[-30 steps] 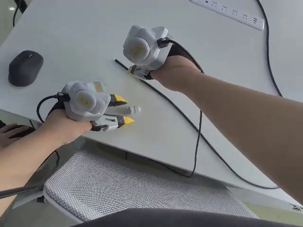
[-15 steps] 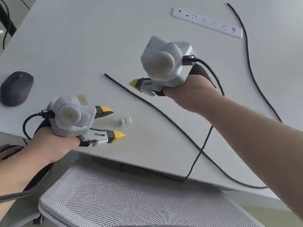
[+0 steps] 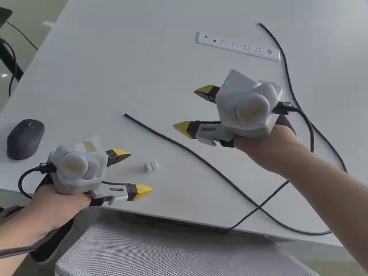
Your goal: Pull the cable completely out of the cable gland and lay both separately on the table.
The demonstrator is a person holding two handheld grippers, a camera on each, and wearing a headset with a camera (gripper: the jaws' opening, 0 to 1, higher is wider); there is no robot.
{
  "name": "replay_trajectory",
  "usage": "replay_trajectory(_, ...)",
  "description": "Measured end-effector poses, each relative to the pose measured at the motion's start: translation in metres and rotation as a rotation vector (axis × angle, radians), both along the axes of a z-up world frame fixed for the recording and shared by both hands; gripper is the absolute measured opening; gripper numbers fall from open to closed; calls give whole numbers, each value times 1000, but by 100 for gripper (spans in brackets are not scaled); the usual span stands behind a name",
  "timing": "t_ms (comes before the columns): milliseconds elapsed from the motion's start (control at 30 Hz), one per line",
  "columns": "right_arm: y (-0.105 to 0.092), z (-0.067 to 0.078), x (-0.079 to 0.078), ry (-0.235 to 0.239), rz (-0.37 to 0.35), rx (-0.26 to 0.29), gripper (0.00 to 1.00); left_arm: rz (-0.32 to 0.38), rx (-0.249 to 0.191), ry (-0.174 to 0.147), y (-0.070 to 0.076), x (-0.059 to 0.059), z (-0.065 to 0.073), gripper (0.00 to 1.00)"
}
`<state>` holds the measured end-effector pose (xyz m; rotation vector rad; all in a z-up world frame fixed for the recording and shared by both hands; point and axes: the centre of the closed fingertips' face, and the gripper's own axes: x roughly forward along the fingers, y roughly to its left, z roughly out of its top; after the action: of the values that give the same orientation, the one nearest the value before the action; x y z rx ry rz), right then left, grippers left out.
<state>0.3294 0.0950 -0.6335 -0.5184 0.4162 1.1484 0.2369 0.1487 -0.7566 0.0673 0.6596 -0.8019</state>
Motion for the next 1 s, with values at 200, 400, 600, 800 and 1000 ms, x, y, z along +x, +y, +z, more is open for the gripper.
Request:
replay_trajectory(200,-18,31,-4,15,-85,140,57,19,-15,-11,0,-2,18,72)
replay_trajectory(400,-51,48,-16,83,-173,274,65,49,-56,-16,4,-3,34,76)
replay_trajectory(600,-82,40,-35,113,-219,307,72,68,-85,-31,7,-4,54,81)
replay_trajectory(800,-103,20,-55,144,-245,305,78,91,-86,-54,13,-5,65,88)
replay_trajectory(1000,-115,-12,-72,174,-250,236,81,97,-101,-47,16,-8,71,90)
